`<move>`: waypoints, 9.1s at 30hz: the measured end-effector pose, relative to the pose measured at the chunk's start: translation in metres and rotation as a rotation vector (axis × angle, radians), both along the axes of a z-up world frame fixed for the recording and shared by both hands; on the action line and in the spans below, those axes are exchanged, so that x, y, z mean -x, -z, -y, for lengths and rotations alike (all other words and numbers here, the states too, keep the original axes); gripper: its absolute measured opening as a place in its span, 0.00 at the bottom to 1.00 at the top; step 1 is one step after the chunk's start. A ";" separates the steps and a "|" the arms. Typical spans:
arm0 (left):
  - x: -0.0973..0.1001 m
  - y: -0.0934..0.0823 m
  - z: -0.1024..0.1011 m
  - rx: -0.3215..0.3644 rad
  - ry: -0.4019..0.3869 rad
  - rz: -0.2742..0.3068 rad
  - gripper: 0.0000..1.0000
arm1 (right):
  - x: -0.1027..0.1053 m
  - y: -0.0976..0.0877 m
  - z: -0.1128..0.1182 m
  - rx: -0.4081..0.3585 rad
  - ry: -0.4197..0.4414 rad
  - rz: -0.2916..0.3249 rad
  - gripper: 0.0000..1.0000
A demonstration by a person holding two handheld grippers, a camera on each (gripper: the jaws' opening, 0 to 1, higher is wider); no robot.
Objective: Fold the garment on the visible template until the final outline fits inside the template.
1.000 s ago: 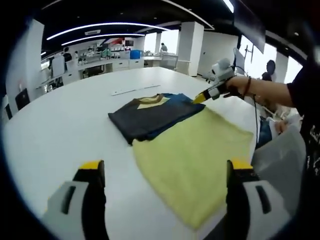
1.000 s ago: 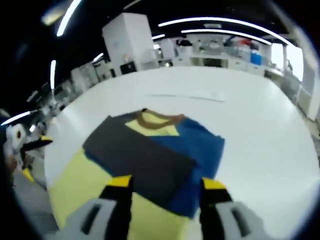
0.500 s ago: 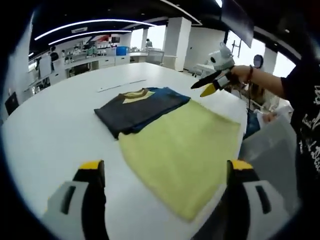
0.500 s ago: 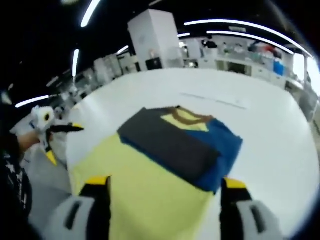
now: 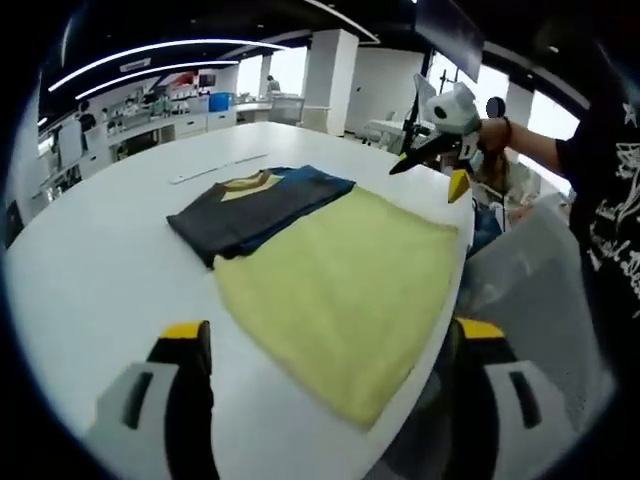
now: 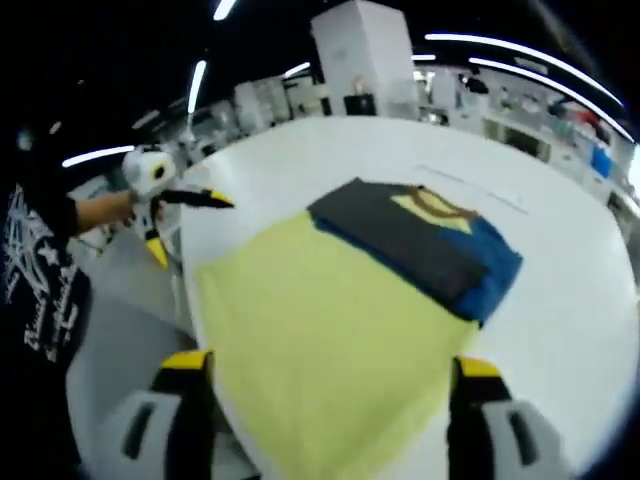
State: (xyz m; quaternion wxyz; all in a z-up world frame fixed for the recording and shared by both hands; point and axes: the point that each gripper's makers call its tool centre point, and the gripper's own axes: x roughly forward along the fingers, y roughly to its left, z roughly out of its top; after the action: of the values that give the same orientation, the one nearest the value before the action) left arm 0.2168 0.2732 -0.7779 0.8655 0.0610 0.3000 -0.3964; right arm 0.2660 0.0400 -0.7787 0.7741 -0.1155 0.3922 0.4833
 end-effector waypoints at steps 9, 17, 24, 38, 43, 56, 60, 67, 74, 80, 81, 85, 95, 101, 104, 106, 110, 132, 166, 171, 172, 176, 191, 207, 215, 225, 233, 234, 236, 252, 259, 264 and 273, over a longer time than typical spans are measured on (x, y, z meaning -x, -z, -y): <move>0.015 0.008 0.010 0.005 0.044 -0.019 0.81 | 0.035 0.019 0.015 0.015 0.001 -0.038 0.94; 0.024 0.022 0.009 -0.033 0.077 -0.044 0.65 | 0.050 0.033 0.024 0.024 -0.002 -0.002 0.87; 0.030 0.031 0.012 -0.077 0.134 -0.046 0.53 | 0.059 0.044 0.035 0.085 -0.036 0.057 0.75; 0.039 0.054 0.006 -0.193 0.198 -0.062 0.39 | 0.063 0.064 0.062 0.181 -0.090 0.070 0.54; 0.044 0.061 0.003 -0.246 0.225 -0.065 0.34 | 0.069 0.068 0.066 0.212 -0.121 0.063 0.53; 0.044 0.064 0.000 -0.304 0.270 -0.046 0.29 | 0.063 0.074 0.077 0.274 -0.137 0.111 0.39; 0.044 0.064 0.000 -0.317 0.279 -0.043 0.28 | 0.065 0.074 0.074 0.256 -0.139 0.111 0.40; 0.045 0.065 -0.002 -0.330 0.278 -0.046 0.21 | 0.058 0.073 0.080 0.243 -0.095 0.123 0.24; 0.046 0.066 -0.002 -0.349 0.275 -0.045 0.08 | 0.058 0.073 0.076 0.244 -0.095 0.133 0.09; 0.044 0.066 -0.005 -0.371 0.260 -0.055 0.01 | 0.057 0.072 0.076 0.239 -0.092 0.134 0.02; 0.044 0.066 -0.007 -0.380 0.254 -0.057 0.01 | 0.057 0.071 0.075 0.238 -0.091 0.135 0.02; 0.045 0.064 -0.009 -0.375 0.234 -0.069 0.00 | 0.058 0.068 0.077 0.218 -0.070 0.128 0.01; 0.057 0.053 -0.011 -0.358 0.204 -0.078 0.00 | 0.072 0.056 0.074 0.152 -0.023 0.100 0.00; 0.071 0.052 -0.013 -0.310 0.188 -0.129 0.00 | 0.083 0.052 0.074 0.139 -0.014 0.084 0.00; 0.076 0.054 -0.016 -0.303 0.179 -0.138 0.00 | 0.090 0.046 0.073 0.122 -0.011 0.078 0.00; 0.080 0.053 -0.015 -0.298 0.175 -0.142 0.00 | 0.094 0.044 0.072 0.116 -0.009 0.070 0.00; 0.084 0.050 -0.018 -0.268 0.175 -0.152 0.00 | 0.099 0.045 0.074 0.126 -0.014 0.060 0.00; 0.075 -0.008 -0.007 -0.226 0.186 -0.046 0.00 | 0.089 -0.002 0.071 0.154 -0.051 0.159 0.00; -0.045 -0.090 -0.020 -0.287 0.115 0.155 0.00 | -0.041 -0.084 0.057 0.240 0.003 0.458 0.00; -0.072 -0.101 -0.025 -0.279 0.065 0.192 0.00 | -0.063 -0.093 0.054 0.248 0.017 0.495 0.00; -0.076 -0.102 -0.025 -0.279 0.059 0.198 0.00 | -0.067 -0.095 0.054 0.253 0.021 0.498 0.00; -0.097 -0.110 -0.027 -0.277 0.028 0.220 0.00 | -0.087 -0.103 0.051 0.279 0.027 0.543 0.00; -0.172 -0.120 -0.030 -0.260 -0.046 0.252 0.00 | -0.163 -0.101 0.047 0.355 0.089 0.606 0.00; -0.238 -0.049 -0.047 -0.261 -0.150 0.105 0.00 | -0.222 -0.031 0.035 0.403 0.153 0.525 0.00; -0.256 -0.009 -0.055 -0.296 -0.182 0.047 0.00 | -0.238 -0.002 0.028 0.460 0.099 0.498 0.00; -0.274 0.022 -0.059 -0.320 -0.216 0.003 0.00 | -0.257 0.032 0.025 0.466 0.103 0.446 0.00; -0.278 0.040 -0.061 -0.299 -0.252 -0.051 0.00 | -0.258 0.052 0.029 0.450 0.123 0.389 0.00; -0.278 0.041 -0.060 -0.300 -0.250 -0.052 0.00 | -0.259 0.055 0.030 0.447 0.122 0.384 0.00; -0.277 0.046 -0.060 -0.309 -0.247 -0.057 0.01 | -0.259 0.061 0.029 0.440 0.123 0.367 0.00; -0.276 0.044 -0.062 -0.280 -0.270 -0.054 0.04 | -0.265 0.058 0.031 0.337 0.226 0.326 0.12; -0.274 0.025 -0.059 -0.253 -0.198 0.046 0.24 | -0.258 0.048 0.035 0.294 0.227 0.330 0.27; -0.266 0.027 -0.055 -0.268 -0.127 0.073 0.24 | -0.253 0.042 0.033 0.291 0.168 0.364 0.27; -0.267 0.047 -0.065 -0.404 -0.086 0.107 0.20 | -0.248 0.054 0.032 0.314 0.114 0.367 0.23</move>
State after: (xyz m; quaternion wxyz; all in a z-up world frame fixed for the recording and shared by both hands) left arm 0.4840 0.3383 -0.8247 0.8665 0.2414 0.3292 -0.2872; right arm 0.5142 0.0078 -0.8332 0.8308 -0.2979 0.3213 0.3431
